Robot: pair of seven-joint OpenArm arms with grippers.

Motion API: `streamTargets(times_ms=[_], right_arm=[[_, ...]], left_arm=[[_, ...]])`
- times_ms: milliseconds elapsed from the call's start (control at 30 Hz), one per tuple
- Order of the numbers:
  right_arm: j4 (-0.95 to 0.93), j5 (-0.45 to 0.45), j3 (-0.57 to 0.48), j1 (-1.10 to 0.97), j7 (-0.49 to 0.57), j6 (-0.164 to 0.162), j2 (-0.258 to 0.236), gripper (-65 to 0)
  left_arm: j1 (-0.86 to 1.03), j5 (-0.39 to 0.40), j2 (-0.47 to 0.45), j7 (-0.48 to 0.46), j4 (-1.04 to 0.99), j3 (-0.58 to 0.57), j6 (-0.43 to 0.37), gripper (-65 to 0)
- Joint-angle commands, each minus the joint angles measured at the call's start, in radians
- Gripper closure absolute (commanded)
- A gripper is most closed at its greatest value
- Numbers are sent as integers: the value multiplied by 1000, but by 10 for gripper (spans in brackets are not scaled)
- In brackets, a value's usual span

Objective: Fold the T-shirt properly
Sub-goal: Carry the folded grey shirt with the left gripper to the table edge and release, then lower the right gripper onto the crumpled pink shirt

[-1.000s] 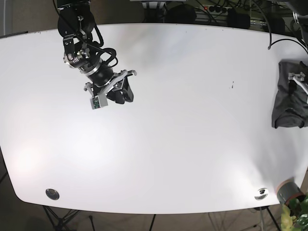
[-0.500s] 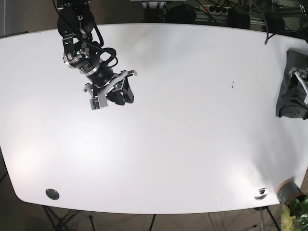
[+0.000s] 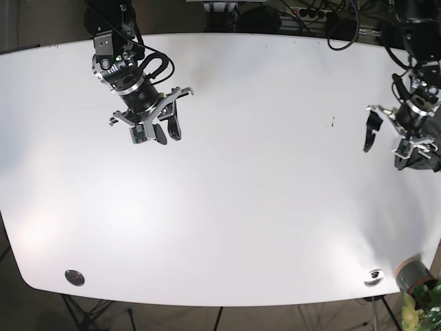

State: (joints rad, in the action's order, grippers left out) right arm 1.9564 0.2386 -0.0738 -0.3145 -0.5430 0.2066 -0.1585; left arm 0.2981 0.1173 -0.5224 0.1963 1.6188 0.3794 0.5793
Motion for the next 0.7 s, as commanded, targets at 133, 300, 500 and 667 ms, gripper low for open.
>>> streamTargets(times_ms=[133, 300, 500, 667], right_arm=[[13, -35, 2, -65, 148, 0, -11, -173], [-27, -95, 2, -127, 281, 0, -11, -173], [-88, -141, 2, -209, 461, -2, -11, -173], [-102, -140, 4, -283, 535, -3, -13, -173]], left_arm=[[2, -193, 264, -28, 169, 3, -3, -536], [8, -216, 422, -31, 235, 11, -3, -535], [52, -215, 517, -36, 266, 5, -72, -535], [91, -213, 554, -53, 278, -9, -121, -535]])
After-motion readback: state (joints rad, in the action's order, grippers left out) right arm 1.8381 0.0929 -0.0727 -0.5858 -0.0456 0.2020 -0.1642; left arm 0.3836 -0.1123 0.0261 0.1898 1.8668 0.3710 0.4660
